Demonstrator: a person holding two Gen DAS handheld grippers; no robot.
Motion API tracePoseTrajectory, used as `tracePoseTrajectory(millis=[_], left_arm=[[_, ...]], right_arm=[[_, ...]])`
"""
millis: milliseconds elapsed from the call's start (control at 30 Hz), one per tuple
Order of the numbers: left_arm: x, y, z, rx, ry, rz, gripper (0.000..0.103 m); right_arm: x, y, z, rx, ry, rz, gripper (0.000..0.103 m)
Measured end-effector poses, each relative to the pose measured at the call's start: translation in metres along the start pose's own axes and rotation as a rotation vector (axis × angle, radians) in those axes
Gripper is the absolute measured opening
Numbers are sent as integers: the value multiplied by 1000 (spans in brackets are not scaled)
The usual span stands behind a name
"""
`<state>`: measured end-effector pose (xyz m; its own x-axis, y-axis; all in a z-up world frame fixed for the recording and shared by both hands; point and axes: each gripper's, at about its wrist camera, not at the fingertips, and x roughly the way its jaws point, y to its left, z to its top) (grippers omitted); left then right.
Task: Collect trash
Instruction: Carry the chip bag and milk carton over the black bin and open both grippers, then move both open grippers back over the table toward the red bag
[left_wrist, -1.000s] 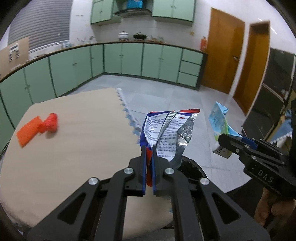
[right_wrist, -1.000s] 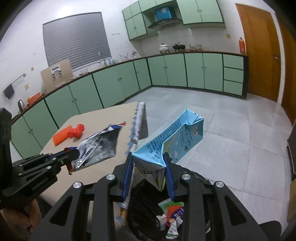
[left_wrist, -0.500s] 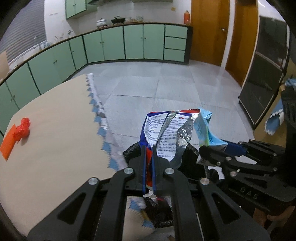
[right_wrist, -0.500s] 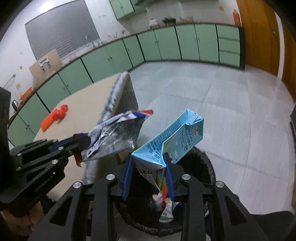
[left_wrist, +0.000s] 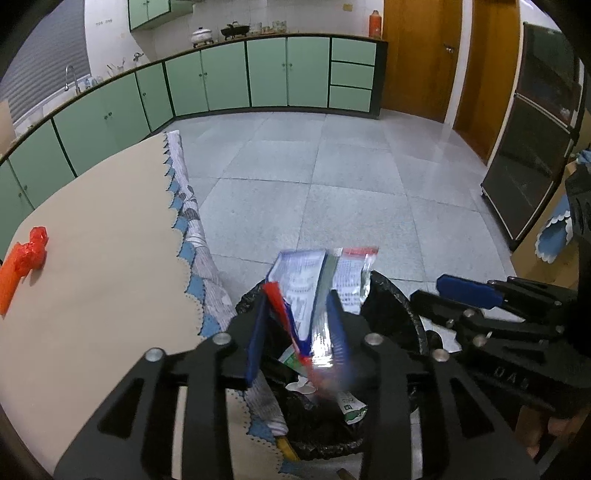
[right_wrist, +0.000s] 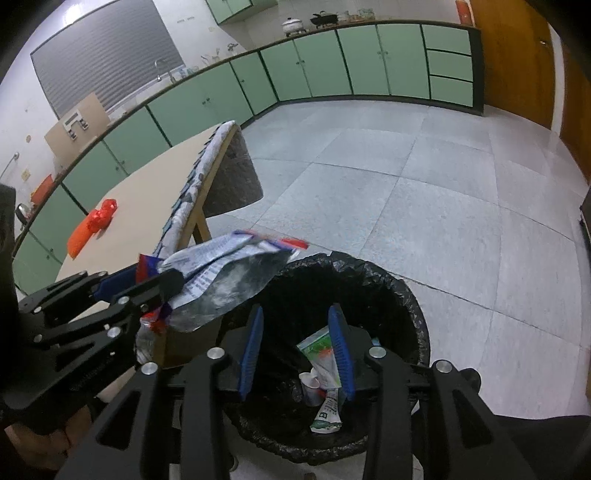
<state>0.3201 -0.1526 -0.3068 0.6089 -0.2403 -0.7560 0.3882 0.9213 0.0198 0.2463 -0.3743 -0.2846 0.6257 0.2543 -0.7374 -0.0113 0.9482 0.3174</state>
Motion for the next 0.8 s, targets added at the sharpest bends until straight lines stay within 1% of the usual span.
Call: tracePoseTrajectory(millis=[100, 200, 233, 300, 333, 367, 400, 433, 467, 667, 800], left_arm=[[2, -3, 0, 9, -2, -4, 37], [5, -8, -1, 21, 5, -32, 38], [6, -11, -2, 28, 8, -45, 38], [7, -16, -1, 40, 6, -48, 38], [6, -19, 0, 51, 1, -51, 43], [5, -22, 1, 58, -6, -44, 56], [5, -23, 2, 61, -10, -37, 64], [4, -24, 3, 64, -17, -35, 75], [5, -25, 3, 67, -18, -36, 79], [-1, -18, 5, 42, -32, -18, 79], [-18, 0, 3, 9, -60, 14, 79]], right_arm=[[-13, -9, 5, 42, -52, -13, 36], [-23, -12, 8, 64, -90, -22, 36], [-25, -14, 9, 68, -95, -23, 37], [-28, -15, 9, 70, -99, -22, 38], [-29, -16, 9, 70, -101, -24, 38], [-30, -16, 9, 71, -103, -24, 38], [-30, -17, 9, 73, -104, -22, 38], [-31, -17, 9, 75, -108, -22, 38], [-32, -17, 10, 78, -111, -21, 38], [-40, -17, 12, 81, -134, -23, 38], [-45, -10, 16, 62, -143, -20, 38]])
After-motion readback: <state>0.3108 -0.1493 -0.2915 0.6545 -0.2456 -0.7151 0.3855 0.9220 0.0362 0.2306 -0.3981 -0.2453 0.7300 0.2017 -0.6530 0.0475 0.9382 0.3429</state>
